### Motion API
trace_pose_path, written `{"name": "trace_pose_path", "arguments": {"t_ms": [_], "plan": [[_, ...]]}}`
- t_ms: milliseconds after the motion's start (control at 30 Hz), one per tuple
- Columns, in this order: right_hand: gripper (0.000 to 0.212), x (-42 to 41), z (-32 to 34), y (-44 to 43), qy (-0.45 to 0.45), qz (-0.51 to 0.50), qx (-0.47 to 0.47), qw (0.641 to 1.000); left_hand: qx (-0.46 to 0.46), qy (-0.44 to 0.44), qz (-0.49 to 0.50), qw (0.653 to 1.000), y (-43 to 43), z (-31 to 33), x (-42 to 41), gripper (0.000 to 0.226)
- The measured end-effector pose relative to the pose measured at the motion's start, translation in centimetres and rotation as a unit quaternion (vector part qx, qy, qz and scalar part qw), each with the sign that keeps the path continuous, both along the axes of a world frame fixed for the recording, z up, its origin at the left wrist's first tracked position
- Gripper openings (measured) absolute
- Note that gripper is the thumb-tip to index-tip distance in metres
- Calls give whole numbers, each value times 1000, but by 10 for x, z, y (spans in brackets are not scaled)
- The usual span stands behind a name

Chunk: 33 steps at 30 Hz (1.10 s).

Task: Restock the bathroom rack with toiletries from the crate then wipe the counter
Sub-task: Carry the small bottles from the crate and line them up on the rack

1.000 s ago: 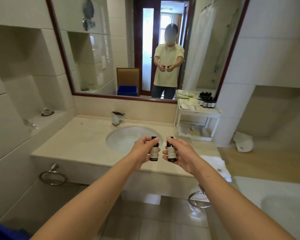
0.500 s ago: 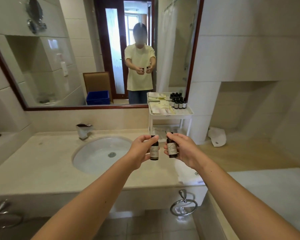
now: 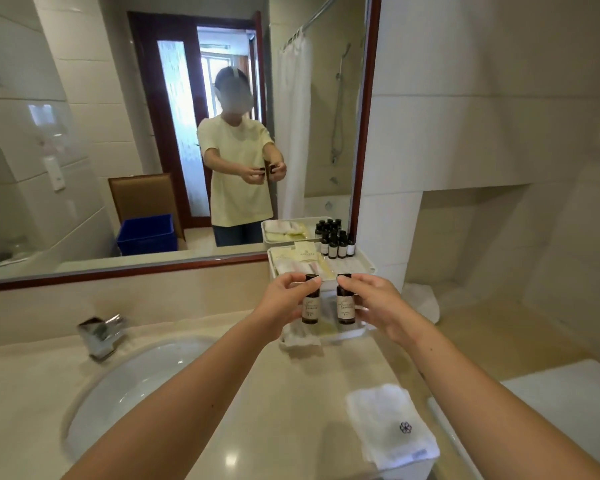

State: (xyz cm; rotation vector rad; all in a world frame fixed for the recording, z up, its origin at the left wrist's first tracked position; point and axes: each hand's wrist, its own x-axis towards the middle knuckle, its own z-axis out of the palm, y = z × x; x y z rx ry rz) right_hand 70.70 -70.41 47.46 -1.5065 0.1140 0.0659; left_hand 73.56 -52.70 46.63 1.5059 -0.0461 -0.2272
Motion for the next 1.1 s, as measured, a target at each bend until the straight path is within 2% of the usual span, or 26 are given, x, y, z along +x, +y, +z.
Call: {"name": "trace_pose_path", "arguments": {"t_ms": [67,200,333,467,567,733,900,1100], "plan": [[25,21,4,-5,-8,-24,-16,1000,16,-15,-7,1000,-3,4,25,34],[14,55,9,-17,-25,-39,-46,998,36,-41,-21,998,-10,8,66,31],[19,93,8,-37,-32,-52,-80,995,52,-69,-22,996,-22,8,104,29],[16,134,4,-60,-40,-56,-106,992,96,-84,6,992,-40,4,142,30],[19,169,0,-79,-42,-44,-119,991,109,-86,25,990,-56,-2,170,33],[27,230,-10,-106,-43,0,-172,984,143,-87,54,984,-86,-16,216,24],[18,285,-25,-128,-67,43,-238,968,182,-82,84,976,-114,-38,258,23],[21,335,-48,-137,-73,82,-316,942,236,-83,104,963,-136,-60,298,24]]}}
